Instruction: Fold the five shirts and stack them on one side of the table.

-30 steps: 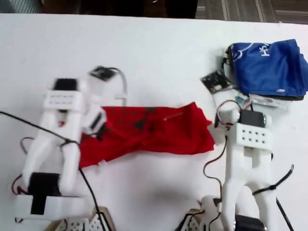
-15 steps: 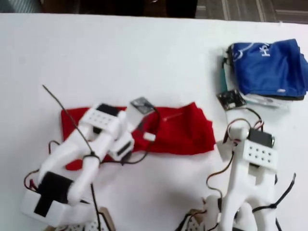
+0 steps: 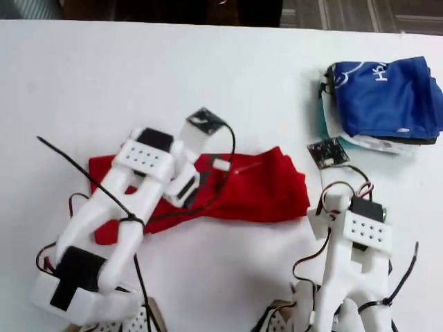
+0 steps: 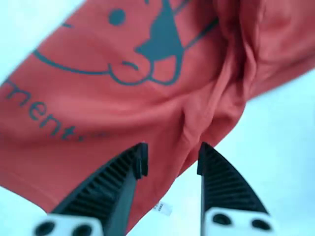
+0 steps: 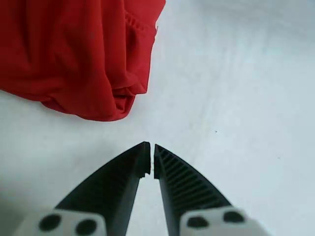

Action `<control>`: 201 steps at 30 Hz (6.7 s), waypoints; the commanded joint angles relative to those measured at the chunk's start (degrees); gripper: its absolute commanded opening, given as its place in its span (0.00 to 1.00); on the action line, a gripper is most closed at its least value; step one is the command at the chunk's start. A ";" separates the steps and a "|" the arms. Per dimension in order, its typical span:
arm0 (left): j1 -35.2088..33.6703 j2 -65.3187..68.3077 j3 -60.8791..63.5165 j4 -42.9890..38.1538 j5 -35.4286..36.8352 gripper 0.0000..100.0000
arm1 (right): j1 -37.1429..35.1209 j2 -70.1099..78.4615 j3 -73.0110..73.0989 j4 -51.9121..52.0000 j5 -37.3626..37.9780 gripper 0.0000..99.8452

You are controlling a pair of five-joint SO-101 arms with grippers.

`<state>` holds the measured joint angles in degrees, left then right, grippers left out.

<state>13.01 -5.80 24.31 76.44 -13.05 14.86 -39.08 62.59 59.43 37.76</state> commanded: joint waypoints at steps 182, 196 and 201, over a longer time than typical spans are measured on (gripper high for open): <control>8.26 38.24 -52.62 17.05 9.76 0.08 | 4.88 15.25 1.67 -21.49 -4.57 0.02; 1.41 30.77 -66.15 25.85 4.04 0.21 | 4.97 15.25 1.67 -21.49 -4.40 0.02; -8.70 30.59 -66.07 25.93 3.25 0.01 | 4.97 15.25 1.67 -21.49 -4.40 0.02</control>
<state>9.76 28.13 -39.60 101.32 -9.10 19.96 -21.85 64.53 39.38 33.19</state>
